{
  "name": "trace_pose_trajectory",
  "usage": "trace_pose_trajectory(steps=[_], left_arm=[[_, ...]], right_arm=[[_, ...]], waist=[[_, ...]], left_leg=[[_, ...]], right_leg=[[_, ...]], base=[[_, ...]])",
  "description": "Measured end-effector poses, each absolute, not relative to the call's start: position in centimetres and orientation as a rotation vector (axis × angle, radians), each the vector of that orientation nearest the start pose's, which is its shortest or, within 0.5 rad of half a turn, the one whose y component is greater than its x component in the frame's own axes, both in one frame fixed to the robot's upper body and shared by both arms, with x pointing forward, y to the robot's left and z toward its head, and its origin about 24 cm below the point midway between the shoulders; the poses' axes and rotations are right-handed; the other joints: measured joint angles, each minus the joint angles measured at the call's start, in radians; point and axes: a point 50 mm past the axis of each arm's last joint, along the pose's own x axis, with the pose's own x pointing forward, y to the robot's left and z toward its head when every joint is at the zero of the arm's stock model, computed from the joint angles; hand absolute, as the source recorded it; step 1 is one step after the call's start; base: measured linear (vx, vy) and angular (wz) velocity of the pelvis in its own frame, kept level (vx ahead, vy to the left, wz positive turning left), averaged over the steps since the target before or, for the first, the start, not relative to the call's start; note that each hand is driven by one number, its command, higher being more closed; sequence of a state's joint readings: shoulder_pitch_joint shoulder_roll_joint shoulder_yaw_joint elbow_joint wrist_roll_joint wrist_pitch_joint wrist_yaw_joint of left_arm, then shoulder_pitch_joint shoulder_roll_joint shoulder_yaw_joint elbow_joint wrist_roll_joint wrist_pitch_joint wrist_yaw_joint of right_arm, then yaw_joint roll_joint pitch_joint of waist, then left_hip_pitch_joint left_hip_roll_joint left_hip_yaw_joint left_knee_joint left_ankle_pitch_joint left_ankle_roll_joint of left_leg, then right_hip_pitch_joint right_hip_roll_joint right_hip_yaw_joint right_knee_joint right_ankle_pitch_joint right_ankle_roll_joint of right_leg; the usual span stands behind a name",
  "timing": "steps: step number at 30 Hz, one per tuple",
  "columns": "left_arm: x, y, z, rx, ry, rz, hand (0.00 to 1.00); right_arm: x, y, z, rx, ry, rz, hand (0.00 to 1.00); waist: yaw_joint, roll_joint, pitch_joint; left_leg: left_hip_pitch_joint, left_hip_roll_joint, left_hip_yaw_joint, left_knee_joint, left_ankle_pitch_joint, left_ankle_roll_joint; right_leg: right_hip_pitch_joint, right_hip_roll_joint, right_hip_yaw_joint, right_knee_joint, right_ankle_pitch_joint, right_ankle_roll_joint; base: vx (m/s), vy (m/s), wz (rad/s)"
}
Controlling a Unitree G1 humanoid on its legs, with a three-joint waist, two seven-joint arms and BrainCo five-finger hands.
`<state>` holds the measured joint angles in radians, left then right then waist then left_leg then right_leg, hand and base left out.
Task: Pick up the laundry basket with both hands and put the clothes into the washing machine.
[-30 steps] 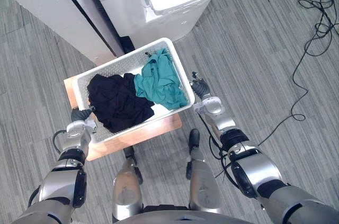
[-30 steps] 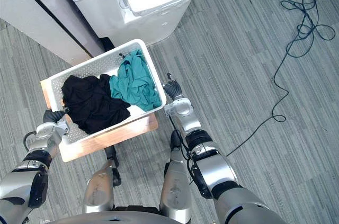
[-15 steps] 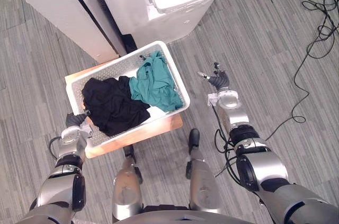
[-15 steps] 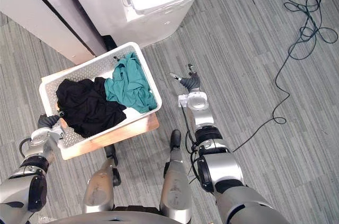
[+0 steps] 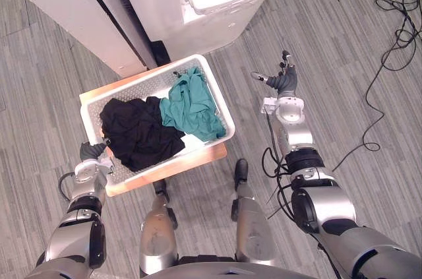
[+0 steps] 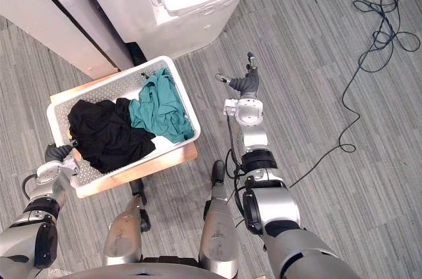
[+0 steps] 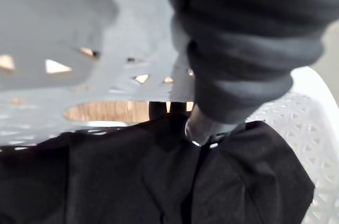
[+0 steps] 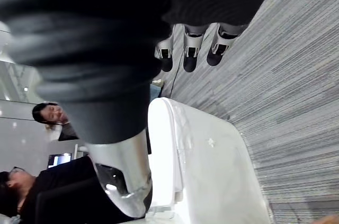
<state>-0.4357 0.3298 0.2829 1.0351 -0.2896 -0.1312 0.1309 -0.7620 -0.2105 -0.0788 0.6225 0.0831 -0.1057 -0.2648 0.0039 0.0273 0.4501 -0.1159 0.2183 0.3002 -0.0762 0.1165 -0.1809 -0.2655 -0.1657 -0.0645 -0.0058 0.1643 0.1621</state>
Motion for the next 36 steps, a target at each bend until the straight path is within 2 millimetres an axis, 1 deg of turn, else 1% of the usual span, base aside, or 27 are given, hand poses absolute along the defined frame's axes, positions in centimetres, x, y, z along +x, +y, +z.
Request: trace_pose_trajectory(steps=[3, 4, 5, 7, 8, 11, 15, 17, 21, 23, 28, 36], left_arm=[[28.5, 29.2, -2.4, -0.112, 0.377, 0.539, 1.00], [28.4, 29.2, -2.4, -0.109, 0.377, 0.540, 1.00], [28.4, 29.2, -2.4, -0.113, 0.377, 0.544, 1.00], [28.4, 29.2, -2.4, -0.113, 0.377, 0.544, 1.00], [28.4, 29.2, -2.4, -0.114, 0.376, 0.543, 1.00], [28.4, 29.2, -2.4, -0.113, 0.375, 0.543, 1.00], [28.4, 29.2, -2.4, -0.112, 0.375, 0.543, 1.00], [28.5, 29.1, -2.4, -0.104, 0.378, 0.535, 1.00], [28.7, 28.8, -2.3, -0.080, 0.375, 0.516, 1.00], [28.8, 28.7, -2.2, -0.061, 0.373, 0.507, 1.00], [28.9, 28.6, -2.1, -0.052, 0.371, 0.499, 1.00], [28.9, 28.6, -2.1, -0.049, 0.369, 0.497, 1.00]], right_arm=[[37.8, -16.4, 15.9, -0.072, -0.300, -0.194, 0.00], [37.8, -15.5, 15.9, -0.089, -0.306, -0.161, 0.00], [37.7, -14.6, 15.6, -0.100, -0.303, -0.131, 0.00], [37.6, -13.6, 15.2, -0.105, -0.293, -0.098, 0.00], [37.5, -12.9, 14.8, -0.135, -0.287, -0.069, 0.00], [37.2, -12.1, 13.8, -0.180, -0.265, -0.012, 0.00], [37.1, -11.3, 13.2, -0.278, -0.259, 0.039, 0.00], [37.1, -11.2, 12.6, -0.294, -0.232, 0.062, 0.00], [37.2, -11.7, 9.9, -0.355, -0.116, 0.070, 0.00], [37.2, -12.0, 9.1, -0.378, -0.073, 0.081, 0.00], [37.2, -12.3, 8.5, -0.381, -0.040, 0.071, 0.00], [37.2, -12.2, 8.6, -0.374, -0.051, 0.065, 0.00]], waist=[[0.000, 0.000, 0.000], [0.000, 0.000, 0.000], [-0.001, 0.000, 0.000], [-0.001, 0.000, 0.000], [0.000, -0.001, 0.000], [0.002, -0.002, 0.001], [0.001, -0.002, 0.001], [0.002, -0.003, 0.001], [0.011, -0.003, 0.001], [0.013, -0.002, 0.001], [0.014, -0.002, 0.001], [0.015, -0.002, 0.001]], left_leg=[[0.000, 0.000, 0.001, 0.000, 0.000, 0.000], [0.001, 0.000, 0.001, 0.000, 0.000, 0.000], [0.001, 0.000, 0.001, 0.000, 0.000, 0.000], [0.002, 0.000, 0.002, 0.000, 0.000, 0.000], [0.002, 0.000, 0.002, 0.000, 0.000, 0.000], [0.001, 0.000, 0.001, 0.001, 0.000, 0.000], [0.000, 0.000, 0.001, 0.004, 0.000, 0.000], [0.000, 0.000, -0.001, 0.005, 0.000, 0.000], [-0.003, 0.000, -0.003, 0.005, 0.000, 0.000], [-0.005, 0.000, -0.004, 0.005, 0.000, 0.001], [-0.007, 0.000, -0.007, 0.005, 0.000, 0.001], [-0.009, 0.000, -0.011, 0.004, 0.000, 0.001]], right_leg=[[0.000, 0.000, 0.001, 0.000, 0.000, 0.000], [0.000, 0.000, 0.001, 0.000, 0.000, 0.000], [0.000, 0.000, 0.001, 0.000, 0.000, 0.000], [0.000, 0.000, 0.002, 0.000, 0.000, 0.000], [0.000, 0.000, 0.001, 0.000, 0.000, 0.000], [0.000, 0.000, 0.001, 0.001, 0.000, 0.000], [0.000, 0.000, 0.001, 0.003, -0.001, 0.001], [0.000, 0.000, 0.001, 0.005, -0.002, 0.002], [-0.013, -0.001, 0.000, 0.029, -0.014, 0.004], [-0.014, -0.001, 0.000, 0.029, -0.014, 0.004], [-0.014, -0.002, -0.001, 0.029, -0.015, 0.004], [-0.014, -0.002, -0.003, 0.030, -0.017, 0.007]], base=[[0.00, 0.000, 0.00], [0.00, 0.000, 0.00], [0.00, 0.000, 0.00], [0.00, 0.000, 0.00], [0.00, 0.000, 0.00], [0.00, 0.000, 0.00], [0.00, 0.000, 0.00], [0.00, 0.000, 0.00], [0.00, 0.000, 0.00], [0.00, 0.000, 0.00], [0.00, 0.000, 0.00], [0.00, 0.000, 0.00]])
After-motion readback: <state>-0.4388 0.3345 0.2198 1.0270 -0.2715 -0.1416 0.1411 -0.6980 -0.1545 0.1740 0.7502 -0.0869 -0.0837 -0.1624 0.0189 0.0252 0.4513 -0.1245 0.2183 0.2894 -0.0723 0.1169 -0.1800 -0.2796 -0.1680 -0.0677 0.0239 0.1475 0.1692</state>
